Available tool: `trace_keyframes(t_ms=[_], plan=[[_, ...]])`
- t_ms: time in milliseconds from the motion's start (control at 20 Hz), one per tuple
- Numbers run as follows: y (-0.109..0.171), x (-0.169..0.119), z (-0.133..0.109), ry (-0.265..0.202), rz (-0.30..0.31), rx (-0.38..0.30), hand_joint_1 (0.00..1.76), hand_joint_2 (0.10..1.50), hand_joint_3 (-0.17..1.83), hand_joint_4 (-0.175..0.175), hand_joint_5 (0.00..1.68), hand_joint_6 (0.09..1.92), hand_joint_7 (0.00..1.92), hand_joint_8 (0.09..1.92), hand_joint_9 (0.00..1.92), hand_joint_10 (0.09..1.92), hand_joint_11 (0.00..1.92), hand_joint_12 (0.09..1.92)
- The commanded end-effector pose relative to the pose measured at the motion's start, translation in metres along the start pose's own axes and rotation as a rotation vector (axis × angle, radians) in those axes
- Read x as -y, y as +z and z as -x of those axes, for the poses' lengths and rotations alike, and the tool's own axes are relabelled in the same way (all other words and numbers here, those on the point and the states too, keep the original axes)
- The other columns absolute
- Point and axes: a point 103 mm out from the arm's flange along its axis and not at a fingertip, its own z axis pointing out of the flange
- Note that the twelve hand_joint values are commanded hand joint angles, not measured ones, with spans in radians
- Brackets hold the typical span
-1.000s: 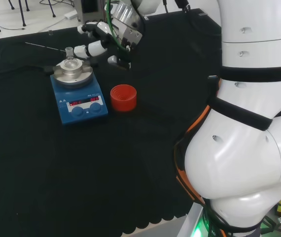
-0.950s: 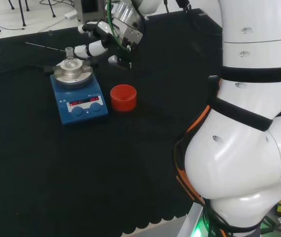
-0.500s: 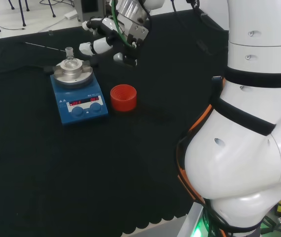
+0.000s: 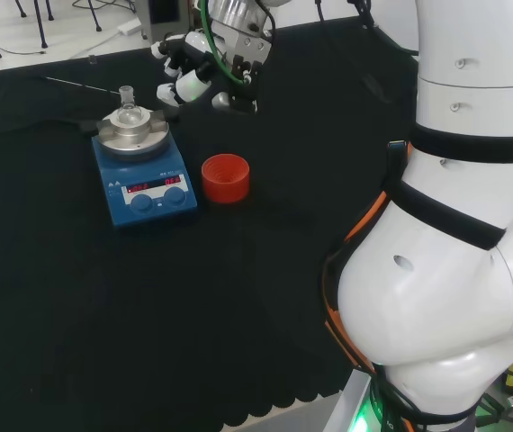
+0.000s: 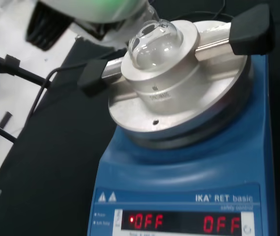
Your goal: Turn on the heater.
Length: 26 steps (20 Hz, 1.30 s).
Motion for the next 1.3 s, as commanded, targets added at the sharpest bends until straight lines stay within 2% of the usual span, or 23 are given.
trace_keyframes(t_ms=[50, 200, 400, 500, 600, 800, 950, 1100, 1200, 1300], plan=[[0.005, 0.031, -0.021, 0.055, -0.045, 0.088, 1.04, 0.53, 0.82, 0.006, 0.43, 0.09, 0.85, 0.64, 1.2, 0.46, 0.85, 1.17], [0.008, 0.043, -0.029, 0.079, -0.056, 0.138, 1.08, 0.54, 0.81, -0.011, 0.43, 0.09, 1.02, 0.66, 1.42, 0.41, 1.15, 0.98], [0.011, 0.053, -0.042, 0.093, -0.084, 0.193, 1.14, 0.56, 0.77, -0.036, 0.43, 0.09, 1.23, 0.82, 1.6, 0.44, 1.48, 0.74], [0.012, 0.056, -0.049, 0.091, -0.107, 0.216, 1.18, 0.56, 0.75, -0.054, 0.44, 0.09, 1.38, 1.1, 1.75, 0.65, 1.73, 0.7], [0.012, 0.058, -0.056, 0.086, -0.149, 0.235, 1.22, 0.56, 0.74, -0.066, 0.46, 0.09, 1.49, 1.31, 1.85, 0.86, 1.87, 0.77], [0.012, 0.059, -0.073, 0.078, -0.196, 0.297, 1.33, 0.54, 0.78, -0.072, 0.49, 0.09, 1.66, 1.44, 1.92, 1.18, 1.9, 0.94], [0.016, 0.061, -0.083, 0.081, -0.262, 0.326, 1.49, 0.46, 1.04, -0.078, 0.52, 0.09, 1.81, 1.5, 1.92, 1.39, 1.83, 1.18], [0.02, 0.061, -0.091, 0.082, -0.34, 0.358, 1.61, 0.38, 1.29, -0.082, 0.53, 0.09, 1.87, 1.54, 1.92, 1.49, 1.8, 1.34], [0.023, 0.061, -0.095, 0.089, -0.382, 0.372, 1.65, 0.35, 1.39, -0.085, 0.53, 0.09, 1.89, 1.56, 1.92, 1.53, 1.81, 1.39], [0.027, 0.061, -0.099, 0.104, -0.45, 0.388, 1.67, 0.33, 1.43, -0.088, 0.5, 0.09, 1.89, 1.57, 1.92, 1.55, 1.82, 1.41]])
